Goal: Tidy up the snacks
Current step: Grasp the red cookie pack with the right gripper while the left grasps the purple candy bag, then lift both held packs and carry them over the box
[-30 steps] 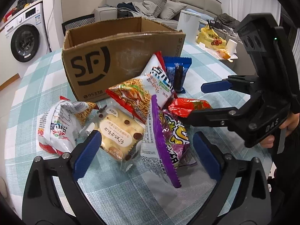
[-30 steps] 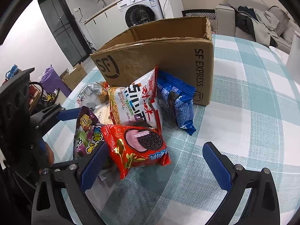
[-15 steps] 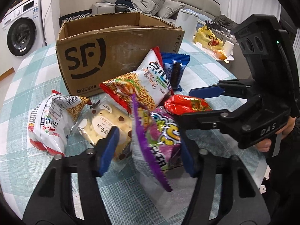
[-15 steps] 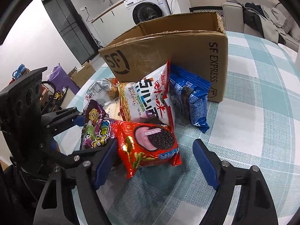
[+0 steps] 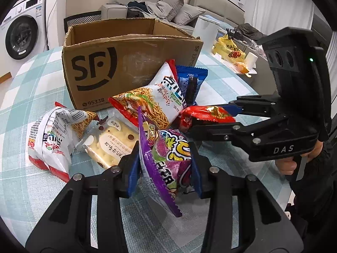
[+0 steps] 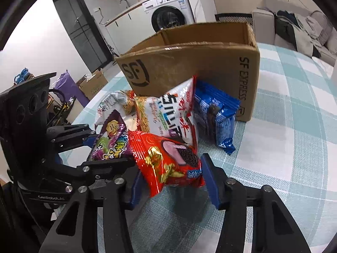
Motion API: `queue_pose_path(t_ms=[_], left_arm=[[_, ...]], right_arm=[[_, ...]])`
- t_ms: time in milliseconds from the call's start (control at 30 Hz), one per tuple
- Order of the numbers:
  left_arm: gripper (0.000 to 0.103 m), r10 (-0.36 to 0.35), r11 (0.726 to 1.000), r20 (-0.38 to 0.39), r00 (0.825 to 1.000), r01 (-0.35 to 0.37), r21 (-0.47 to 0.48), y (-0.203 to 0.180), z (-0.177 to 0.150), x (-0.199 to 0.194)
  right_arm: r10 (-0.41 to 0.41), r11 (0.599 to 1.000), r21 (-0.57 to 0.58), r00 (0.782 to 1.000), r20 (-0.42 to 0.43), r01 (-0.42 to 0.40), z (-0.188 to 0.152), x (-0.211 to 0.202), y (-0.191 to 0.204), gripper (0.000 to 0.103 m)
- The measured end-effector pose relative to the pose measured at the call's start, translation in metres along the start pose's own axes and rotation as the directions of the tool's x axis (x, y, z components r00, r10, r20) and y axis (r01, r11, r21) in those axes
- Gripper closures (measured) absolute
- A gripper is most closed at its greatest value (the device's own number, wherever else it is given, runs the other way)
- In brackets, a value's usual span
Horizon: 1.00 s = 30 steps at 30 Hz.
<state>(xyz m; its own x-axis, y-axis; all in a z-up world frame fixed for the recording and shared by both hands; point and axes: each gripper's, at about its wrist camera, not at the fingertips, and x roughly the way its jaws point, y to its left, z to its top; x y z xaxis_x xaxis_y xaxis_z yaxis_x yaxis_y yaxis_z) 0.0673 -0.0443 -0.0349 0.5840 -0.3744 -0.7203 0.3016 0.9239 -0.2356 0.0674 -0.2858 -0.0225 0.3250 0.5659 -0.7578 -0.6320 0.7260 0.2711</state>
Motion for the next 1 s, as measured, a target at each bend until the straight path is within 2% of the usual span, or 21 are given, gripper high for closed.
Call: queue_pose_path(t_ms=[1000], left_arm=[[0.065,0.019,0.999,0.124,0.992,-0.015,-0.033,0.008,0.013,-0.056]], right_arm=[[0.026,0.999,-0.033,0.985,0.169,-0.021,0.010,-0.051,0.007,0.058]])
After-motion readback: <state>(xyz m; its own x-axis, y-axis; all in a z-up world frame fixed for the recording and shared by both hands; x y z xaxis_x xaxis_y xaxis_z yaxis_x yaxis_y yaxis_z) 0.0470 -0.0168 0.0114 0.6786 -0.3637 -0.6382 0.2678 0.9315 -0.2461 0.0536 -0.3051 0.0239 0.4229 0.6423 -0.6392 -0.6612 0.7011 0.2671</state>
